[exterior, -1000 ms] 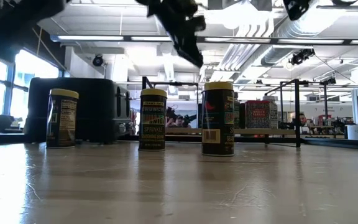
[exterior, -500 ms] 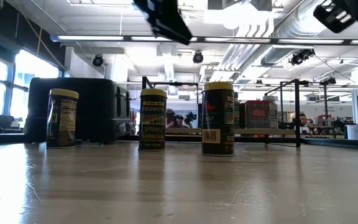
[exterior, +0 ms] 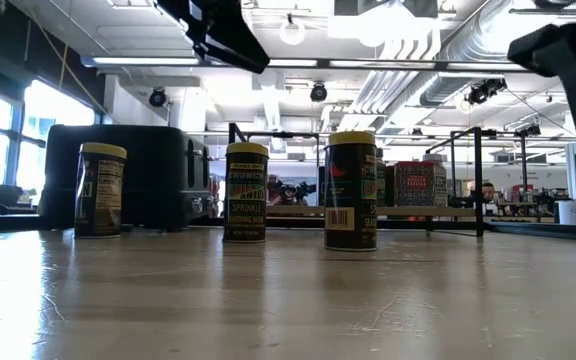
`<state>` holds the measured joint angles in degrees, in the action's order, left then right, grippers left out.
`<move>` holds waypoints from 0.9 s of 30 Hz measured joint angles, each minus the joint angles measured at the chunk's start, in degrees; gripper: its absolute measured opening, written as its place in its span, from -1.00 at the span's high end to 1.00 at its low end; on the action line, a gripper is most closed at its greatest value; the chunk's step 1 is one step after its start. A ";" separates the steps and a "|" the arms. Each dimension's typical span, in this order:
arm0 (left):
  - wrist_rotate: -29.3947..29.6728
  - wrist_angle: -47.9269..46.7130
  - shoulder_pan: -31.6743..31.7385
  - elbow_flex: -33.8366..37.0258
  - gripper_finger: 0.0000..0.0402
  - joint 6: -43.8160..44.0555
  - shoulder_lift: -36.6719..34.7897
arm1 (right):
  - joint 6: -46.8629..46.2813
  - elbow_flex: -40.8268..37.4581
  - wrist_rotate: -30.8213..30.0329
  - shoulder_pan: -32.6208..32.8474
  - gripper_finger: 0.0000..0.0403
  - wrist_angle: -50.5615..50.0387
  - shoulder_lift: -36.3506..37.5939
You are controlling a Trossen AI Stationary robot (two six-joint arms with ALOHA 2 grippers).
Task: Shelf spices
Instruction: Put the right black seasoning can on the shelf aligned with the other seasoning can
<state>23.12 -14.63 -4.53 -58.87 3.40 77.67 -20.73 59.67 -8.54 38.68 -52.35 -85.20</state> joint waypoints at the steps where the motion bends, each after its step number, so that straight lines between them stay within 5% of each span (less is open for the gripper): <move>1: 0.02 -0.24 -0.15 0.00 0.29 0.02 0.06 | 0.00 0.77 0.02 -0.01 -0.38 -1.23 -1.31; 9: 0.02 -0.57 -0.95 0.00 0.29 -0.07 0.07 | -1.75 2.64 1.27 -0.02 -0.21 -2.50 -6.86; 17: 0.06 -0.78 -1.32 0.00 0.29 -0.11 0.07 | -5.23 2.78 1.84 -0.58 0.42 -1.23 -7.53; 27: 7.34 -6.74 -5.45 -0.01 0.29 -1.05 -1.84 | 1.08 12.31 -1.64 -10.56 0.44 -7.20 -6.16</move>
<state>30.45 -21.37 -9.98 -58.88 2.35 75.82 -19.65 71.98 -10.17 28.11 -59.55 -91.35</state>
